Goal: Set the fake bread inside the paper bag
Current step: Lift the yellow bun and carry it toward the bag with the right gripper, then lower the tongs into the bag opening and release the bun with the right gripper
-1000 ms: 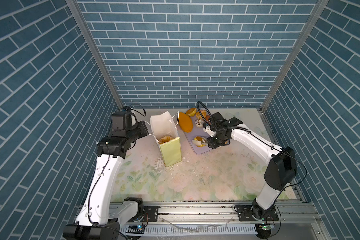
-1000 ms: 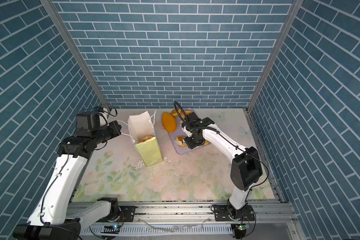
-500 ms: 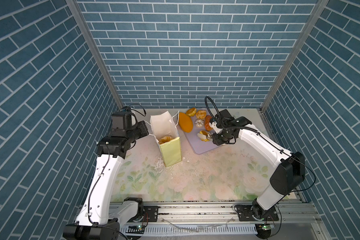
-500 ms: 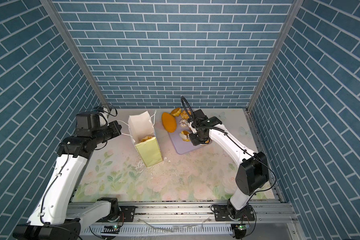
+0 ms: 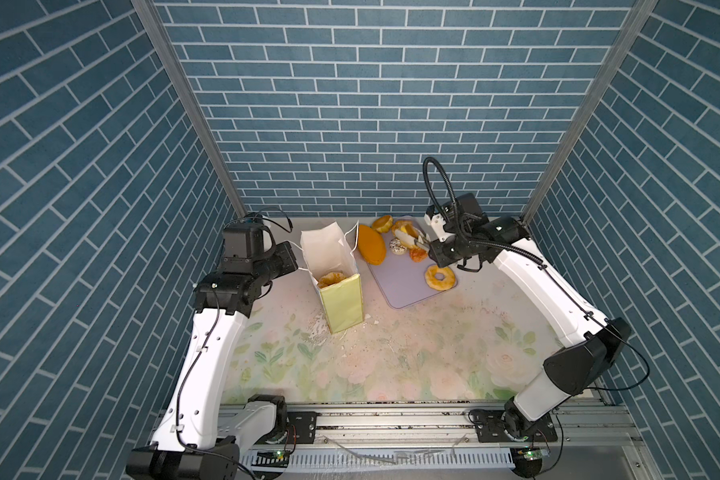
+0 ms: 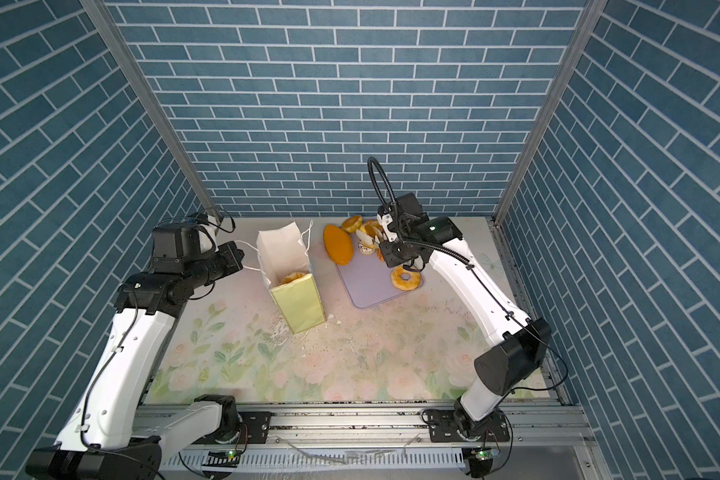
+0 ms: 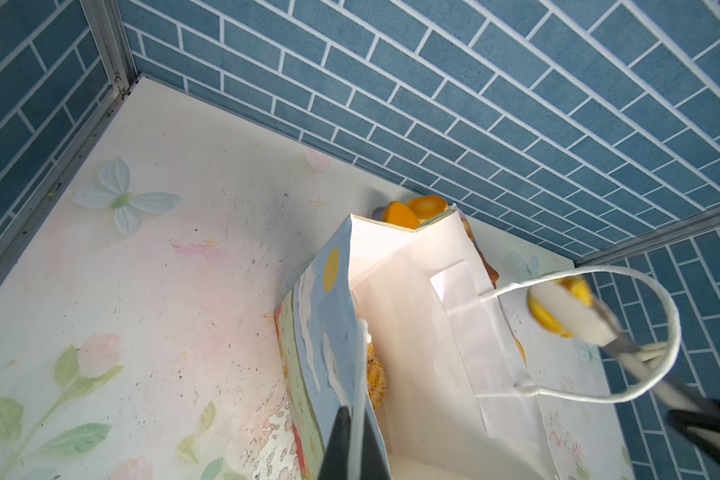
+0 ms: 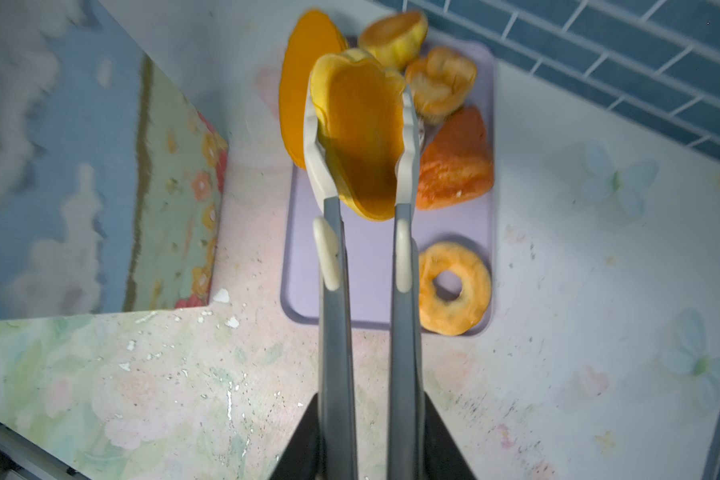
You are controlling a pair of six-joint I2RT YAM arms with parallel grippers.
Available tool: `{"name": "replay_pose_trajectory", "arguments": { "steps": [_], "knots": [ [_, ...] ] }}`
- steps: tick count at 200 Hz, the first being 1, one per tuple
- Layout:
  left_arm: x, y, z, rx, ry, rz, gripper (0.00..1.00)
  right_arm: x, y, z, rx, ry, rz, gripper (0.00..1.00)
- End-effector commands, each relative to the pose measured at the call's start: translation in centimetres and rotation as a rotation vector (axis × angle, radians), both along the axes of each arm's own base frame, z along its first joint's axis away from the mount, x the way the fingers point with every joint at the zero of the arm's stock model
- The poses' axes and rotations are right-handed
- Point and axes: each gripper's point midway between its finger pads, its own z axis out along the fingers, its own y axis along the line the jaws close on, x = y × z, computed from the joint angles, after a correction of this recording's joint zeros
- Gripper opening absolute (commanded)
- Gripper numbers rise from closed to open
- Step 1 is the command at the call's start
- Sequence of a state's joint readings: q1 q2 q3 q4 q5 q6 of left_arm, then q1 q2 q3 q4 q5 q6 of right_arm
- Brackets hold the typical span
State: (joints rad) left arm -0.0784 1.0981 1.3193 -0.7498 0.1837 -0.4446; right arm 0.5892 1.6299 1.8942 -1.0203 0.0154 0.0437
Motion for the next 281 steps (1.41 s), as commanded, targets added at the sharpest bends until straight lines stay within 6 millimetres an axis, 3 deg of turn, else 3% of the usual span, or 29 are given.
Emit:
{"name": "replay_pose_trajectory", "arguments": {
  "steps": [1, 40, 77, 99, 126, 167, 194, 232, 281],
  "knots": [
    [0.2, -0.5, -0.1, -0.002, 0.004, -0.024, 0.0, -0.3, 0.8, 5.7, 0.035, -0.131, 0.073, 0.27],
    [0.5, -0.6, 0.1, -0.012, -0.005, -0.028, 0.0, -1.5, 4.8, 11.1, 0.111, -0.249, 0.215, 0.27],
    [0.4, -0.6, 0.0, -0.007, -0.004, -0.029, 0.0, -5.0, 9.9, 13.1, 0.138, -0.308, 0.398, 0.27],
    [0.2, -0.5, 0.2, -0.003, -0.007, -0.027, 0.0, -7.4, 12.5, 12.6, 0.135, -0.3, 0.499, 0.28],
    [0.0, -0.5, 0.2, -0.002, -0.008, -0.026, 0.0, -9.4, 14.6, 10.1, 0.09, -0.253, 0.582, 0.28],
    [-0.4, -0.4, 0.3, -0.001, -0.011, -0.026, 0.0, -9.8, 15.4, 5.9, 0.032, -0.153, 0.588, 0.3],
    [-0.6, -0.4, 0.2, -0.001, -0.01, -0.023, 0.0, -9.6, 15.8, 4.5, 0.014, -0.128, 0.573, 0.37],
    [-0.8, -0.3, 0.3, 0.002, -0.013, -0.021, 0.0, -9.2, 16.3, 4.7, 0.017, -0.139, 0.565, 0.49],
    [-1.0, -0.2, 0.3, 0.006, -0.012, -0.017, 0.0, -8.7, 16.0, 7.2, 0.045, -0.207, 0.535, 0.51]
  ]
}}
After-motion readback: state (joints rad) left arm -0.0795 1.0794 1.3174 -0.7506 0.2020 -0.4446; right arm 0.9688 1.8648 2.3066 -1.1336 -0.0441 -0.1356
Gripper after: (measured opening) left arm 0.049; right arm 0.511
